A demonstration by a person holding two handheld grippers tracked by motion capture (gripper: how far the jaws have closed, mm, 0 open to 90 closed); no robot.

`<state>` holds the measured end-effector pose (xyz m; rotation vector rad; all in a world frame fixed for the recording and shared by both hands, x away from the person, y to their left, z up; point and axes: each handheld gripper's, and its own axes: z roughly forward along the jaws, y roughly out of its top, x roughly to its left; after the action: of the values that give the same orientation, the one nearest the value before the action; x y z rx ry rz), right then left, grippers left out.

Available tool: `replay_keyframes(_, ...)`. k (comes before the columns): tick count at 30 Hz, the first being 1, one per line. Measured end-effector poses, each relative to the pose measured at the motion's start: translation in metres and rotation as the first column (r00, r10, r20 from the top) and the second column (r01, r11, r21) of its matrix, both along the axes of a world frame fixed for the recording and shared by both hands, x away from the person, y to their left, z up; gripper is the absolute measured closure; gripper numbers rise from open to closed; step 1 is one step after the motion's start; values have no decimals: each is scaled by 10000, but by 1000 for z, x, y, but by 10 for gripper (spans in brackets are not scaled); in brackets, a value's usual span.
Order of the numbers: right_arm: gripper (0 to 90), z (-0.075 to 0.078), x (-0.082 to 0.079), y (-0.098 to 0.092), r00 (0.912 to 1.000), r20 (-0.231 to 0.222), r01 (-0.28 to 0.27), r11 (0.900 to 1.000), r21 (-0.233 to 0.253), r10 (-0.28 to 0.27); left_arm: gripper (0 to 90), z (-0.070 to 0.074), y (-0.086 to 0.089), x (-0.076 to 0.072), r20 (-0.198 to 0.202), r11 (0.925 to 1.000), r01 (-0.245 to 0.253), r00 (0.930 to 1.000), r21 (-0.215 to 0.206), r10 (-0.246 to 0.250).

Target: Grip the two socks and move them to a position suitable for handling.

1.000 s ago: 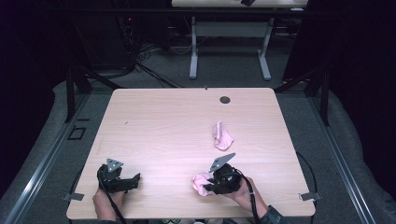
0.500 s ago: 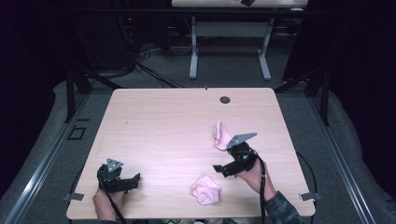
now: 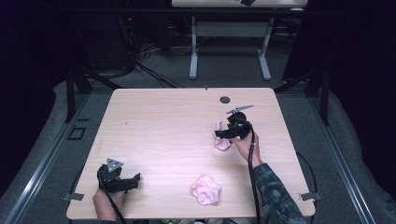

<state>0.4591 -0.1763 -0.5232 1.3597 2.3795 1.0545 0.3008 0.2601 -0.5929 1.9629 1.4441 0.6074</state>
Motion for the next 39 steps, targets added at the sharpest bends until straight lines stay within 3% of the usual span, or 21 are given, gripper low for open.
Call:
replay_keyframes(3, 373, -13, 13, 5, 9981, -576, 222, 9993, -304, -239, 5, 0, 0, 0, 3, 10000, 1, 10000, 1, -1)
replay_keyframes(9, 513, -33, 19, 7, 9908, -1264, 393, 9971, -652, -473, 6, 0, 0, 0, 21, 10000, -1, 10000, 0, 1)
replay_keyframes(14, 700, -37, 16, 6, 9941, -1014, 271, 9946, -1004, -373, 6, 0, 0, 0, 6, 10000, -2, 10000, -1, 2)
replay_keyframes(16, 801, -38, 16, 4, 9947, -978, 219, 9958, -886, -306, 6, 0, 0, 0, 9, 10000, -3, 10000, -1, 3)
replay_keyframes(18, 839, -39, 15, 2, 9956, -924, 79, 9974, -710, -145, 6, 0, 0, 0, 8, 10000, -2, 10000, 0, 2)
replay_keyframes(21, 849, -33, 9, 6, 9976, -686, -129, 9967, -796, 74, 6, 0, 0, 0, 8, 10000, 1, 10000, 4, -1)
replay_keyframes(25, 850, -12, -10, 18, 9972, -235, -721, 9959, -554, 709, 6, 0, 0, 0, 9, 10000, 0, 10000, 1, 0)
replay_keyframes(29, 849, 8, -32, 41, 9871, 103, -1593, 9863, -426, 1599, 5, 0, 0, 0, 8, 10000, -3, 10000, 3, 3)
replay_keyframes(31, 848, 12, -40, 54, 9757, -4, -2187, 9746, -491, 2190, 6, 0, 0, 0, 10, 10000, -40, 10000, 0, 40)
replay_keyframes(34, 846, 6, -48, 75, 9600, -252, -2800, 9576, -675, 2789, 6, 0, 0, 0, 7, 10000, -40, 10000, 5, 40)
replay_keyframes(37, 826, -11, -47, 92, 9511, -607, -3075, 9467, -962, 3028, 7, 0, 0, 0, 8, 10000, -38, 10000, 5, 38)
replay_keyframes(39, 710, -21, -44, 98, 9478, -841, -3159, 9414, -1180, 3075, 7, 0, 0, 0, 10, 10000, -37, 10000, 2, 37)
